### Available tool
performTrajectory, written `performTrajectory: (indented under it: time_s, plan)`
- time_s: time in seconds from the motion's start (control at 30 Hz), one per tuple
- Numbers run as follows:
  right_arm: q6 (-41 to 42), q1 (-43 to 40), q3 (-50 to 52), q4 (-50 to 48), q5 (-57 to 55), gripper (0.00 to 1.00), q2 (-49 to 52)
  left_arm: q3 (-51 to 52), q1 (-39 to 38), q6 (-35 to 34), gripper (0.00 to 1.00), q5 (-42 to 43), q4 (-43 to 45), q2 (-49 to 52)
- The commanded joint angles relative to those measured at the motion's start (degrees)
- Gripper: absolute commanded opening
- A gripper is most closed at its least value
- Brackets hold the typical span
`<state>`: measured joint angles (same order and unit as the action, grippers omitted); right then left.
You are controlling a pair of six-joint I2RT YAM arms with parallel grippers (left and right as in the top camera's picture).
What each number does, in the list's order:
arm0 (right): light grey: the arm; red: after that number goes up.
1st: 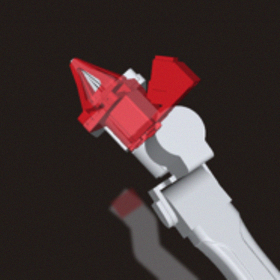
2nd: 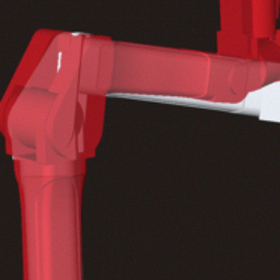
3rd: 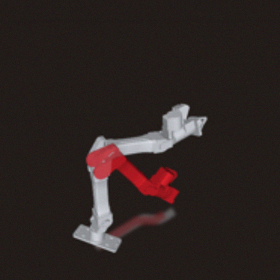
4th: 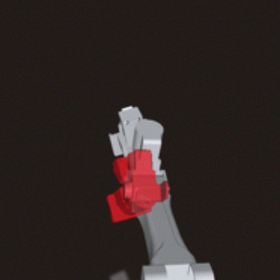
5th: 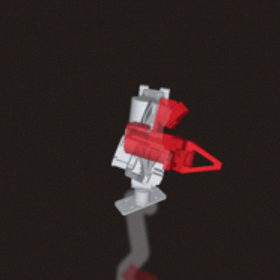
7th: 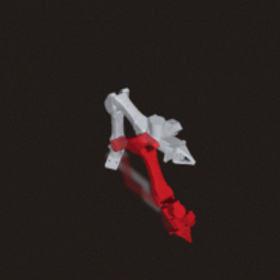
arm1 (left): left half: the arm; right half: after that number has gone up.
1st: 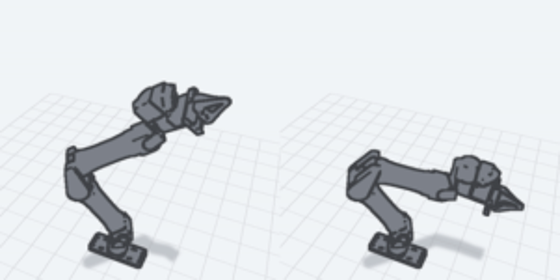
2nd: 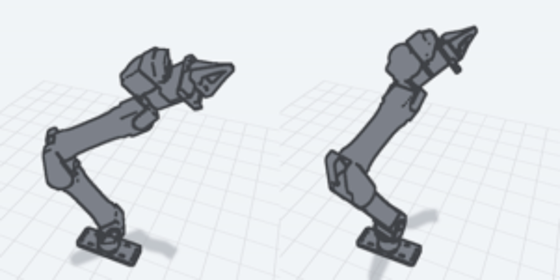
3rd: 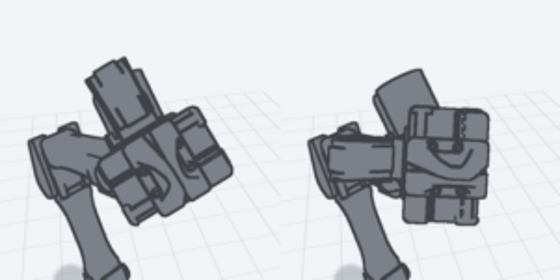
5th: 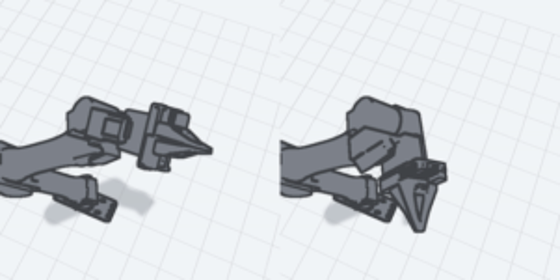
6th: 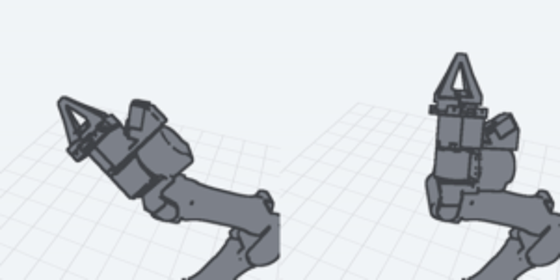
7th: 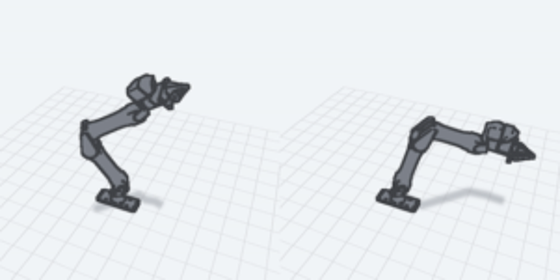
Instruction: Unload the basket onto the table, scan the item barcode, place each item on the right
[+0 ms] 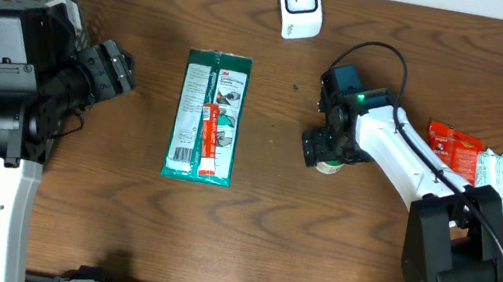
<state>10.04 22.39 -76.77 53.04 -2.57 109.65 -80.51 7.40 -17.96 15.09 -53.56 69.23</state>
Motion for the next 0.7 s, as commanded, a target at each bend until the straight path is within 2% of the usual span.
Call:
performTrajectory:
  time_s: [0.0,0.27,0.67]
  plan:
    - [1.73,0.15,0.11,-1.01,-0.11,0.90,0.17,-0.24,0.28,0.35,0.83,0.24,-0.02,0.00]
    - [1.73,0.15,0.81,-2.32,-0.13,0.84,0.17,-0.24,0.31,0.35,0.82,0.24,0.00,0.00]
    - [1.75,0.09,1.81,-3.21,-0.15,0.81,0.20,-0.24,0.31,0.33,0.82,0.24,0.00,0.00]
